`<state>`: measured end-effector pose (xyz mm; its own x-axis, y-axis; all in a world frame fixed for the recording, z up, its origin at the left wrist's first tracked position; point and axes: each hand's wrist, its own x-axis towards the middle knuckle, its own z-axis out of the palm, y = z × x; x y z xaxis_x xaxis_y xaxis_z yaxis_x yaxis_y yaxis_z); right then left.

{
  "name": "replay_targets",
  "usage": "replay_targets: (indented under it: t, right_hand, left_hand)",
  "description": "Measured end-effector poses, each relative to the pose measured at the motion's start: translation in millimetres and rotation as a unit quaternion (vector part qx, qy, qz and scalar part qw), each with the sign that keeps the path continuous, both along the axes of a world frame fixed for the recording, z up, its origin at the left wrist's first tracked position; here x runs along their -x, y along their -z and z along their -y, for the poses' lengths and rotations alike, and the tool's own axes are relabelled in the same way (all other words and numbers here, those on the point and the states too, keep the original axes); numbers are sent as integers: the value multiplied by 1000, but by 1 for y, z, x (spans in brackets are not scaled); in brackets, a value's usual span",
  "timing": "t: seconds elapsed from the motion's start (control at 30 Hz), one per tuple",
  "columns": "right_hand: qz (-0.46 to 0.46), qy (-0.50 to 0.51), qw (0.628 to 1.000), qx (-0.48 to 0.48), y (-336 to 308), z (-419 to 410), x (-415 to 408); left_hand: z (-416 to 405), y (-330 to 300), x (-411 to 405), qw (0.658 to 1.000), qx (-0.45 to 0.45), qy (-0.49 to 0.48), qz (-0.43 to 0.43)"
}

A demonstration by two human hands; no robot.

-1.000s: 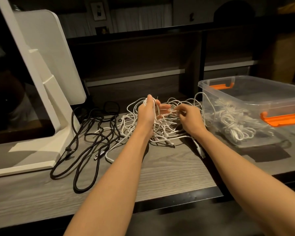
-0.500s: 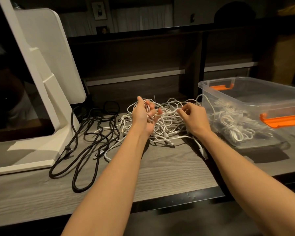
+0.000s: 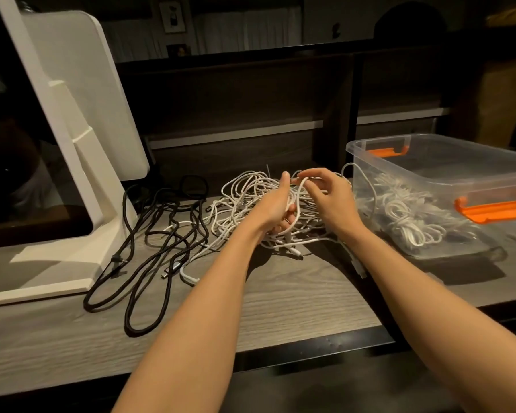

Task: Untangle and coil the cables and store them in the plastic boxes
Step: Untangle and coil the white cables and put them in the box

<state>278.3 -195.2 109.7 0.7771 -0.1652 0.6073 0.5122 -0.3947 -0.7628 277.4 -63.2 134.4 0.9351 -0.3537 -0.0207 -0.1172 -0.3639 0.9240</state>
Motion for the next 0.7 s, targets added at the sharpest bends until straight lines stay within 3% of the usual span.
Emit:
replay_targets:
  t: [0.2, 0.37, 0.47, 0.7]
  right_hand:
    - [-13, 72, 995, 73, 5, 4, -5]
    - [-54, -77, 993, -69, 1, 5, -3]
    - [-45, -81, 988, -123, 1, 8, -3]
    - [-68, -82, 984, -141, -7, 5, 3]
  left_hand:
    - [-6, -4, 1, 992, -59, 107, -14]
    - [-4, -1, -2, 994, -29, 101, 27]
    - [-3, 3, -4, 990, -97, 76, 74]
    - [1, 10, -12, 975, -185, 21, 124]
